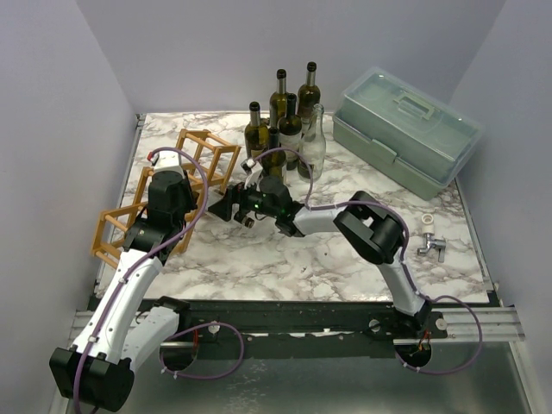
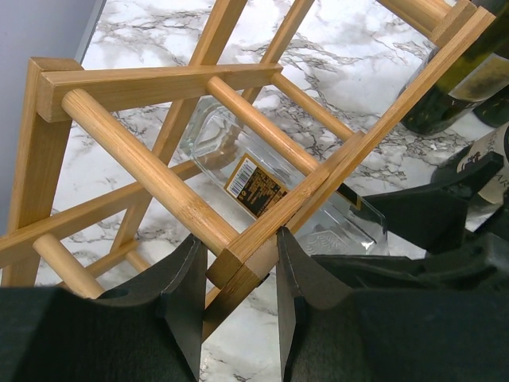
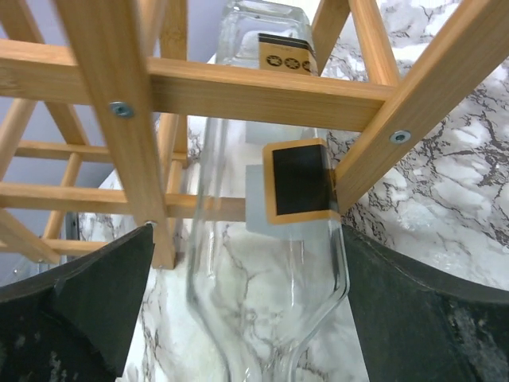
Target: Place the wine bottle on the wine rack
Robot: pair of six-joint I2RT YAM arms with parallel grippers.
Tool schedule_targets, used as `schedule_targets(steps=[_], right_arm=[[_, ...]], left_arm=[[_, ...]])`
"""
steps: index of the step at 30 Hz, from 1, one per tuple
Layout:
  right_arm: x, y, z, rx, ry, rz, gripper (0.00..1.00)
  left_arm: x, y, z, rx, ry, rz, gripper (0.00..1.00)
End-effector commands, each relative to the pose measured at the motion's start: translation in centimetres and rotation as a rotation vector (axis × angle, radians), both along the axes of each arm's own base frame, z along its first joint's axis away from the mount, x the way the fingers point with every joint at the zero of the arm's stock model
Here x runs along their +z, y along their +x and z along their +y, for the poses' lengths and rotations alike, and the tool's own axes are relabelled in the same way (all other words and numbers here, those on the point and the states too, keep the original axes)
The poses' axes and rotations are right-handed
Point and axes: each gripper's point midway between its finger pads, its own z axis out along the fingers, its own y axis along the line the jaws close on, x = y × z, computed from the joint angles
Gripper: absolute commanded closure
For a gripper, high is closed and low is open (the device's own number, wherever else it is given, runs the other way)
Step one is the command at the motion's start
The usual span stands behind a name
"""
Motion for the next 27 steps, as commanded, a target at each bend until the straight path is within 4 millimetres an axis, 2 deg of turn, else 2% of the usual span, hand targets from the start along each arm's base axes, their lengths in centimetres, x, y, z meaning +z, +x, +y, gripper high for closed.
schedule_targets(steps=[1, 9, 12, 15, 21, 25, 27], right_arm=[[4.3, -0.5, -0.7, -0.012, 0.046, -0.125, 0.00], [4.1, -3.2, -1.9, 0.041, -0.025, -0.123, 0.00], [3.2, -4.2, -2.5, 0.055, -0.087, -0.130, 0.00], [2.0, -4.5, -3.5, 0.042, -0.179, -0.158, 0.00], [0.9, -5.4, -5.1, 0.037, -0.264, -0.154, 0.00], [1.0, -6.6, -5.7, 0.049, -0.272, -0.143, 0.00], [0.9, -6.8, -5.9, 0.047, -0.274, -0.141, 0.05]], left_arm=[[-0.2, 0.1, -1.0, -0.044, -0.018, -0.003, 1.00], [-0.3, 0.2, -0.9, -0.038, -0.014, 0.000, 1.00], [-0.3, 0.2, -0.8, -0.036, -0.014, 0.001, 1.00], [-0.1, 0.2, -0.8, -0.036, -0.017, -0.005, 1.00], [-0.3, 0.2, -1.1, -0.048, -0.025, 0.001, 1.00], [-0.2, 0.2, -1.1, -0.046, -0.024, 0.000, 1.00], [-0.2, 0.2, -1.1, -0.050, -0.027, -0.002, 1.00]])
